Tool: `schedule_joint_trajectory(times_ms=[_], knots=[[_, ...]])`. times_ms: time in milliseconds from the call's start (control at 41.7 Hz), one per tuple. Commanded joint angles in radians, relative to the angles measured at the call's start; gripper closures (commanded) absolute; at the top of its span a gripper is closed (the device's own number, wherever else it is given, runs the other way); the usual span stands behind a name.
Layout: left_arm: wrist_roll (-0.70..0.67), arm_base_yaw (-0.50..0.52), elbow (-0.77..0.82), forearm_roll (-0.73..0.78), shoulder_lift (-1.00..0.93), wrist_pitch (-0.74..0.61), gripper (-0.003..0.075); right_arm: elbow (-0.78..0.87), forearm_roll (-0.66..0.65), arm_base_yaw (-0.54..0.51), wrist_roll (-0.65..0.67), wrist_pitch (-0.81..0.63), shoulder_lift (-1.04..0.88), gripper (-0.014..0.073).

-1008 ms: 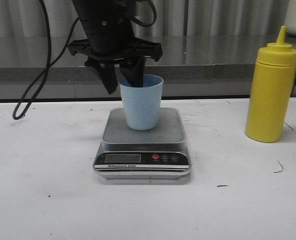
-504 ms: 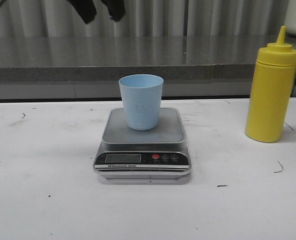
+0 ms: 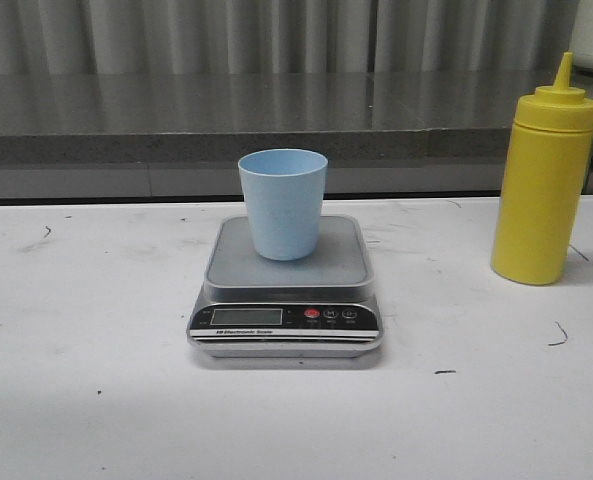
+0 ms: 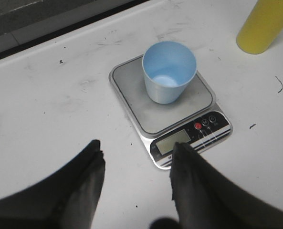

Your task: Pour seasoning into cup on scale with both arms

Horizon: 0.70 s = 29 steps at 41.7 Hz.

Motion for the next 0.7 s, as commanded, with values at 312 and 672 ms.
schedule_joint_trajectory(times_ms=[312,672], knots=[[-0.001,-0.005,0.293,0.003,-0.422,-0.082,0.0407,-0.025,-0.014,-0.006,-0.009,-0.078,0.016,0.0051],[-0.001,-0.005,0.398,0.003,-0.581,-0.086,0.0407,-0.025,-0.014,-0.006,-0.009,-0.080,0.016,0.0051]])
